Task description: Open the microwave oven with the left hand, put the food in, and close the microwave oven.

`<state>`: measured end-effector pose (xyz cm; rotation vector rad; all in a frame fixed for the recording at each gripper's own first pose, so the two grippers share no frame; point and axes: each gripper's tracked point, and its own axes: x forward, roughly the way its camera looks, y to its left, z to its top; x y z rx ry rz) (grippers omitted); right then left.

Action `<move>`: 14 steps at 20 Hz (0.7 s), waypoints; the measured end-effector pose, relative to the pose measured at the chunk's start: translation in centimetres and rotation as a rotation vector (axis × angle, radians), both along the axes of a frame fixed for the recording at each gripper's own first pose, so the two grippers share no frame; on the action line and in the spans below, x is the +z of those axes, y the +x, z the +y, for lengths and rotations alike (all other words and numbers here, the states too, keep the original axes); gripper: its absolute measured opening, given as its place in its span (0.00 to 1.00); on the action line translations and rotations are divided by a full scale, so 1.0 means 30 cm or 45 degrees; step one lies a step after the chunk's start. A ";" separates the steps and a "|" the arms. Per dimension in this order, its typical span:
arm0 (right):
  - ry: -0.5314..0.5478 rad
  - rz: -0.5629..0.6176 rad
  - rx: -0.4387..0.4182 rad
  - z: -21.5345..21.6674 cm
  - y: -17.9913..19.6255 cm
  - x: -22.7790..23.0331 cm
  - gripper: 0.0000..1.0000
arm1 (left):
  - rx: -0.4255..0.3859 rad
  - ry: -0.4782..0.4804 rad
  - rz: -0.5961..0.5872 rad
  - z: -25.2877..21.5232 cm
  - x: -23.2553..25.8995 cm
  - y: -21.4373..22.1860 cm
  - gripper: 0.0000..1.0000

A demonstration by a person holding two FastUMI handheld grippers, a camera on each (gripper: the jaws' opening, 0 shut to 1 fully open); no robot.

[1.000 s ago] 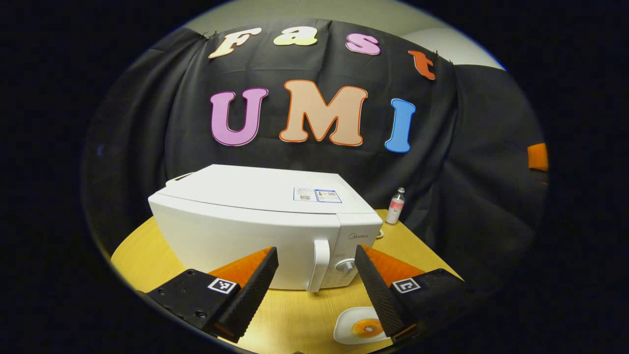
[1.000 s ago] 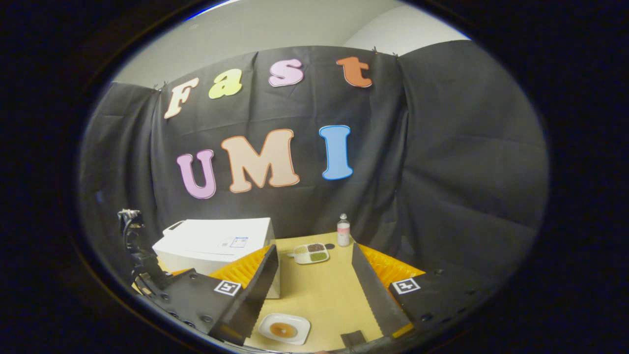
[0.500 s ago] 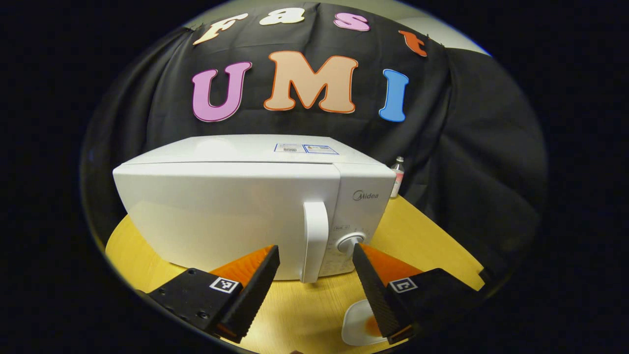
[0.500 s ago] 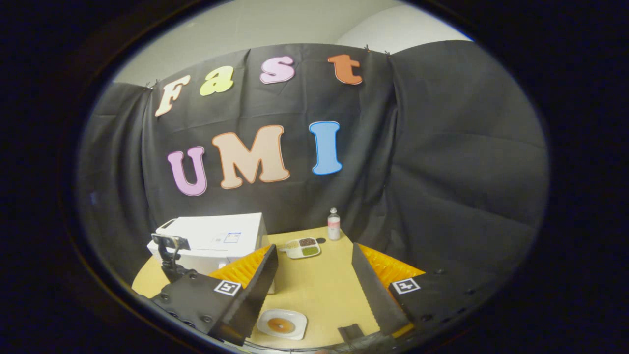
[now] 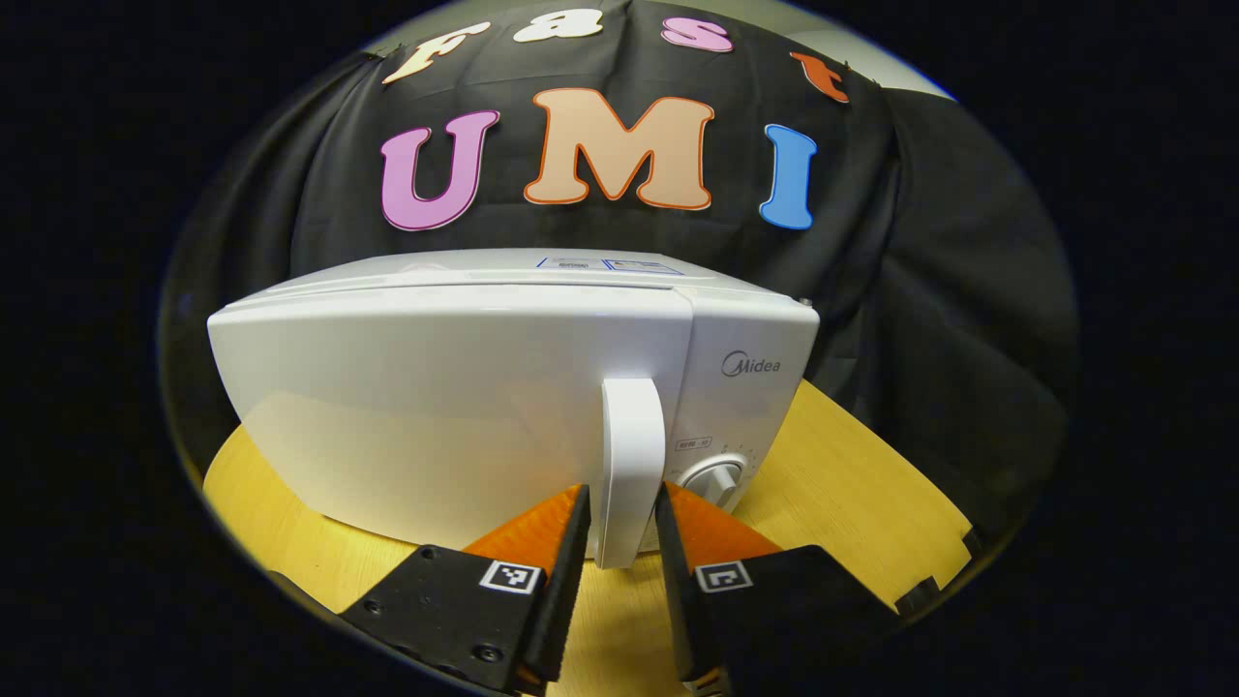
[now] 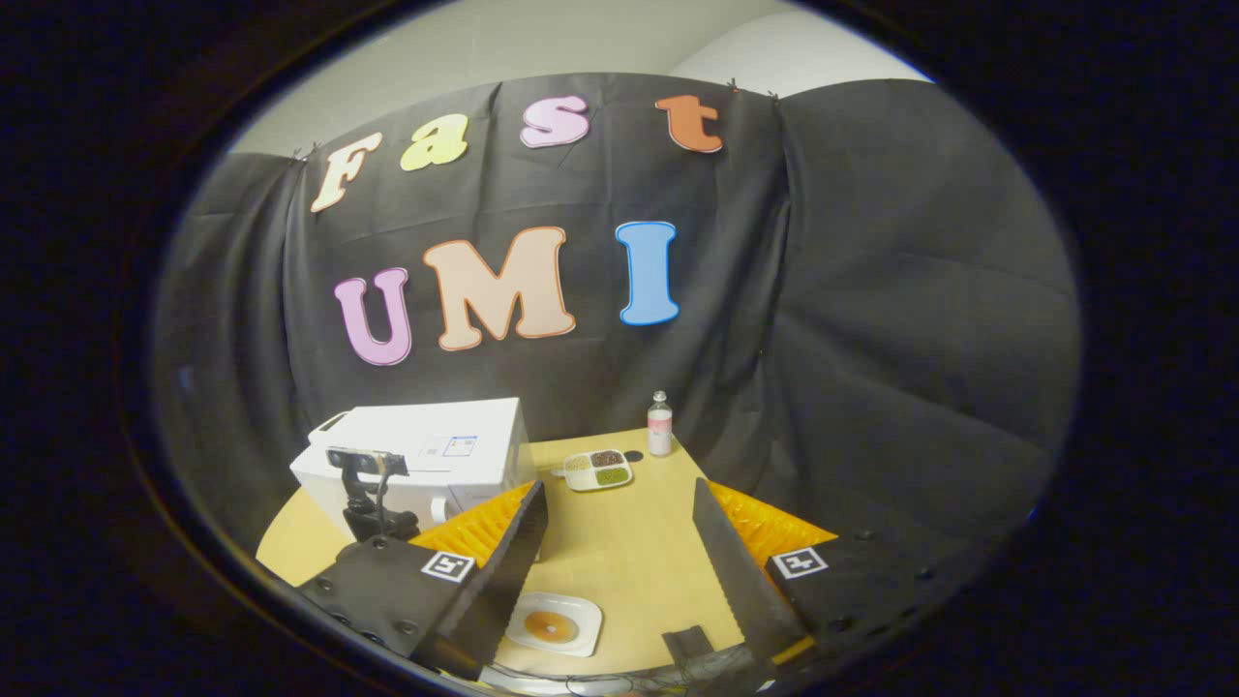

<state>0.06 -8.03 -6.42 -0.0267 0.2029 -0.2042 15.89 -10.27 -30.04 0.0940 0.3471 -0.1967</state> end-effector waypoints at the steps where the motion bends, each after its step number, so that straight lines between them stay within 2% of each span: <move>1: 0.001 0.005 0.007 0.003 0.001 -0.005 0.95 | 0.002 -0.013 0.001 -0.004 0.000 0.001 0.39; 5: 0.008 0.020 0.031 0.013 0.004 -0.019 0.95 | 0.012 0.014 -0.002 -0.010 -0.008 0.016 0.33; 8: 0.026 0.033 0.050 0.020 0.010 -0.037 0.95 | 0.021 0.057 -0.011 -0.009 -0.012 0.013 0.21; 13: 0.057 0.063 0.079 0.029 0.004 -0.065 0.95 | 0.014 0.047 -0.027 -0.011 -0.010 0.009 0.13; 14: 0.066 0.068 0.087 0.030 0.002 -0.067 0.92 | 0.014 0.053 -0.025 -0.008 -0.010 0.007 0.10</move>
